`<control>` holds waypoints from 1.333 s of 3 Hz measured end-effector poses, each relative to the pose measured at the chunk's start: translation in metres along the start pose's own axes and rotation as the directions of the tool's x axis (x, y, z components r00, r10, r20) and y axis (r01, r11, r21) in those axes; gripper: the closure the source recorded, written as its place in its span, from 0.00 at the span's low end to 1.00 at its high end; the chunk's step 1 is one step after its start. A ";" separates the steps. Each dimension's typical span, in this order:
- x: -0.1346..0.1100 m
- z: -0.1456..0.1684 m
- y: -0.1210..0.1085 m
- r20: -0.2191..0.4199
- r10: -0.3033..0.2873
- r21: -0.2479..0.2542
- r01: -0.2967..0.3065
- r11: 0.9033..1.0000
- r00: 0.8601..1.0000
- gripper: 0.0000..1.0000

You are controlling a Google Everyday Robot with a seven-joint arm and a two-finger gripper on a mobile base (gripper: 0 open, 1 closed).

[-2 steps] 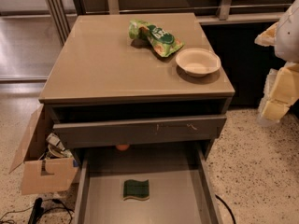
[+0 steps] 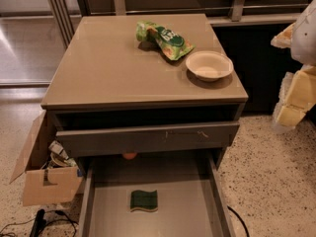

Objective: Pick sponge from middle drawer and place on counter

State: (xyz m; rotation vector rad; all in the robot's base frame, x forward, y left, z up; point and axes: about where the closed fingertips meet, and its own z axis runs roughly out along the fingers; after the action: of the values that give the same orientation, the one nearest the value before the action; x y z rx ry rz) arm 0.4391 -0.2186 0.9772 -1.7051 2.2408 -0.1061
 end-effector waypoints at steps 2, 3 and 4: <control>0.003 0.042 0.016 0.117 0.064 -0.040 -0.060 0.997 0.991 0.00; 0.008 0.083 0.030 0.298 0.102 -0.021 -0.101 0.995 0.949 0.00; 0.010 0.120 0.035 0.383 0.117 0.008 -0.130 0.992 0.916 0.00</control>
Offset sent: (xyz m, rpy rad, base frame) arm 0.0021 0.0162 -0.0820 0.3221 -0.0363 -0.0133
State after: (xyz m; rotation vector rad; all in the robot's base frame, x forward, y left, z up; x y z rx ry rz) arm 0.4394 -0.2022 0.8530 -1.4164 2.0311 0.2015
